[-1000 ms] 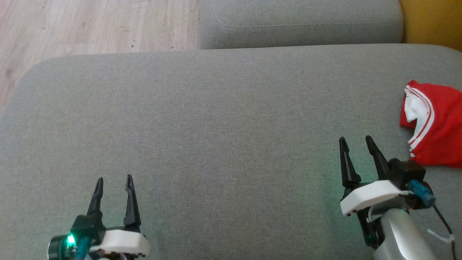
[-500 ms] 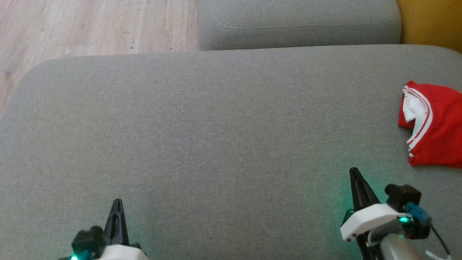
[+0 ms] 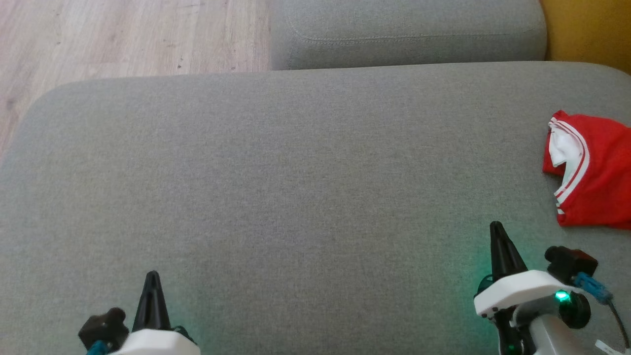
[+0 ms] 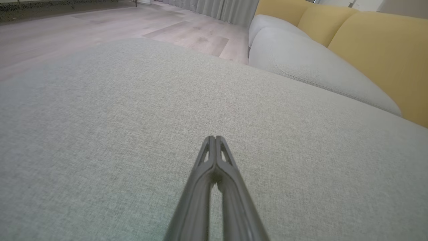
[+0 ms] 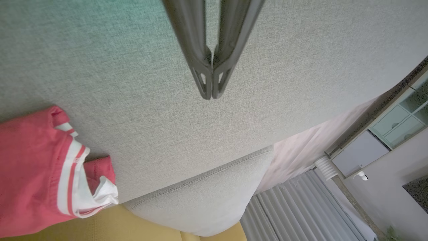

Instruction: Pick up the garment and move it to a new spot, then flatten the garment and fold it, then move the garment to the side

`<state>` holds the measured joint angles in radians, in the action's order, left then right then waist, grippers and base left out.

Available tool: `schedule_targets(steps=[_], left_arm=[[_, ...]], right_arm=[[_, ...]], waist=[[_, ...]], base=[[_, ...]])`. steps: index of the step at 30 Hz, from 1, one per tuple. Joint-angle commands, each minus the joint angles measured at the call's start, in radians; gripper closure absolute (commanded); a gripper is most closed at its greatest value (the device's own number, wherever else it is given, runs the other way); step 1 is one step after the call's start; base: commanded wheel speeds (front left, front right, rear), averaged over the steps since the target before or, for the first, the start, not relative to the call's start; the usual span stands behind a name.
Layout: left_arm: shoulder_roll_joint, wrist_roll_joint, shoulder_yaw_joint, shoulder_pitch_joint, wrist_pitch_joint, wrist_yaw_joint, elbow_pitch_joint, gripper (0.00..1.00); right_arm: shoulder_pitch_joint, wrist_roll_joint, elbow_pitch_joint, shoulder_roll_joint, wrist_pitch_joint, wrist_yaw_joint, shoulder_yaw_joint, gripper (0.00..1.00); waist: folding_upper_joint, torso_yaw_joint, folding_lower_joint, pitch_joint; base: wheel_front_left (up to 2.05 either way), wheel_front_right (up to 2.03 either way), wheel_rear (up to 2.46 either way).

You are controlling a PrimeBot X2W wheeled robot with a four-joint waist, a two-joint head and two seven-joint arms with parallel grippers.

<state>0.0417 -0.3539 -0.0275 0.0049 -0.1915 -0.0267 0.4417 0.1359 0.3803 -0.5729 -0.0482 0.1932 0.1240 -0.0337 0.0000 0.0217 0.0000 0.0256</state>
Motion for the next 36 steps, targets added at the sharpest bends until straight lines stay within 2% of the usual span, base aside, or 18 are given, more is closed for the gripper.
schedule_targets(steps=[1, 36], left_arm=[[0.002, -0.04, 0.021, -0.043, 0.008, -0.004, -0.041, 1.0], [0.004, -0.441, 0.061, -0.066, 0.105, -0.037, -0.092, 1.0]], right_arm=[[0.039, 0.041, 0.043, -0.004, -0.01, 0.001, 0.005, 1.0], [0.017, 0.432, 0.137, -0.003, -0.107, 0.003, 0.052, 1.0]], waist=[[0.0, 0.0, 0.0, 0.0], [0.0, -0.007, 0.0, -0.008]], base=[[0.0, 0.0, 0.0], [0.0, 0.0, 0.0]])
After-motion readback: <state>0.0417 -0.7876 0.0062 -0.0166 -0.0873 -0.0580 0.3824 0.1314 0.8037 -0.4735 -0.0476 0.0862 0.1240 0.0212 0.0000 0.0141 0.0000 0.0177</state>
